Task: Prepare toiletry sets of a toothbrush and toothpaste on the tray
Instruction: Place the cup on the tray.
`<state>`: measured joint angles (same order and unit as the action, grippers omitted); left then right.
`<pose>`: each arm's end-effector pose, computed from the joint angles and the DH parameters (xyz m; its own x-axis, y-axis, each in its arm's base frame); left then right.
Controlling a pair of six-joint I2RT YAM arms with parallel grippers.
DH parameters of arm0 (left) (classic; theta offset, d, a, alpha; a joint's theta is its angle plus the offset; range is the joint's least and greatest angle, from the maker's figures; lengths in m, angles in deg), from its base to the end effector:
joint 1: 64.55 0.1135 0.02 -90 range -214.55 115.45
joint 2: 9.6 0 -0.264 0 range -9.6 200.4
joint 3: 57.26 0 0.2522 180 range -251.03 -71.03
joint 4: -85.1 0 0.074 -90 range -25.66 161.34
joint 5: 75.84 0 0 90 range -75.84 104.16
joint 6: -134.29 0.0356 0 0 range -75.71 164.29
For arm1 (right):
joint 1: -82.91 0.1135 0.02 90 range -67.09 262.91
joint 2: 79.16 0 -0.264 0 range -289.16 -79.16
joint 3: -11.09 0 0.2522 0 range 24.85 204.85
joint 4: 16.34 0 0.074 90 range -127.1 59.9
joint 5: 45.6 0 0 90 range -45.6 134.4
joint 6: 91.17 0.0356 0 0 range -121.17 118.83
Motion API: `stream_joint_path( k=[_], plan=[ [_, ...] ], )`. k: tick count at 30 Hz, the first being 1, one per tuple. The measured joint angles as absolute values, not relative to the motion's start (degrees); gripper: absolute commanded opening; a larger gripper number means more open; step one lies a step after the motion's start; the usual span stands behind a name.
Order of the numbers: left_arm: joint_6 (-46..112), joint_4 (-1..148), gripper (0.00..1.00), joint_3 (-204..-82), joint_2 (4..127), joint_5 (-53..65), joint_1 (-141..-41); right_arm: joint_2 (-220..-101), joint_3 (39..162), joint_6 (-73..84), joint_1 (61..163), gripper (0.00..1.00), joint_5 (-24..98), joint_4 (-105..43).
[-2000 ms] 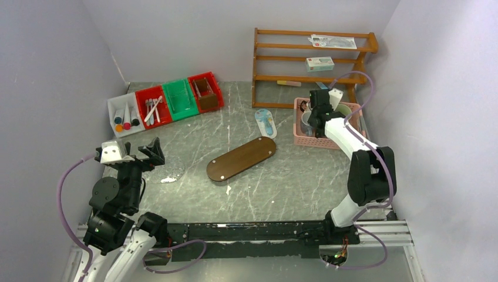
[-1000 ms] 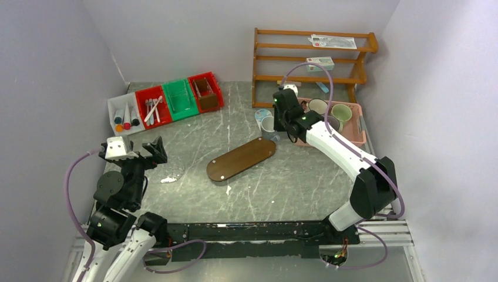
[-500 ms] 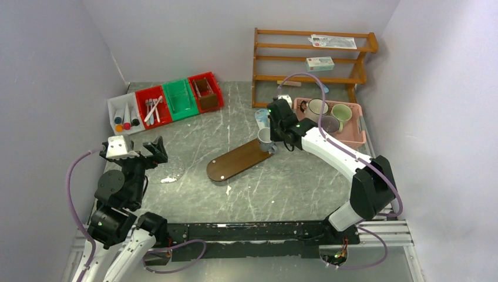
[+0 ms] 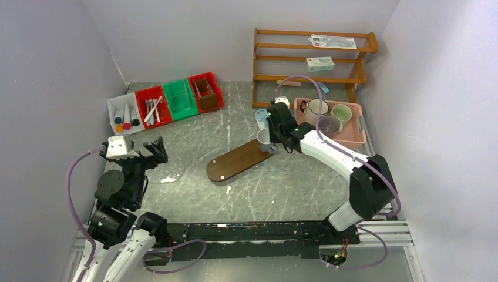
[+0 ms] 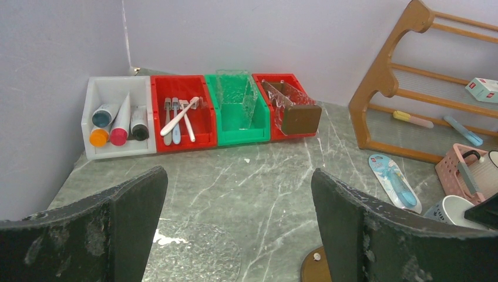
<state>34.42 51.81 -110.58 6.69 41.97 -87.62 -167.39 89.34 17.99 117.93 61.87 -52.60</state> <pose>0.0739 -0.0134 0.3463 0.0731 -0.1959 -0.9779 -0.0702 0.9771 -0.2010 0.2804 0.1834 0.2557 -0.6826 -0.0960 -0.7245 -0.1623 0.9865 0.0222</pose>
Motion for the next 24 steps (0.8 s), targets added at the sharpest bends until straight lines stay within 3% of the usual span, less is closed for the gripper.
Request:
stream_joint_path(
  k=[17,24],
  plan=[
    [34.44,51.81,0.97,-110.58,6.69,41.95,-87.62,-170.93,89.16,15.26,117.91,0.0,62.27,-49.46],
    [34.42,51.81,0.97,-110.58,6.72,41.95,-87.62,-170.95,89.16,16.18,117.91,0.11,62.75,-49.7]
  ],
)
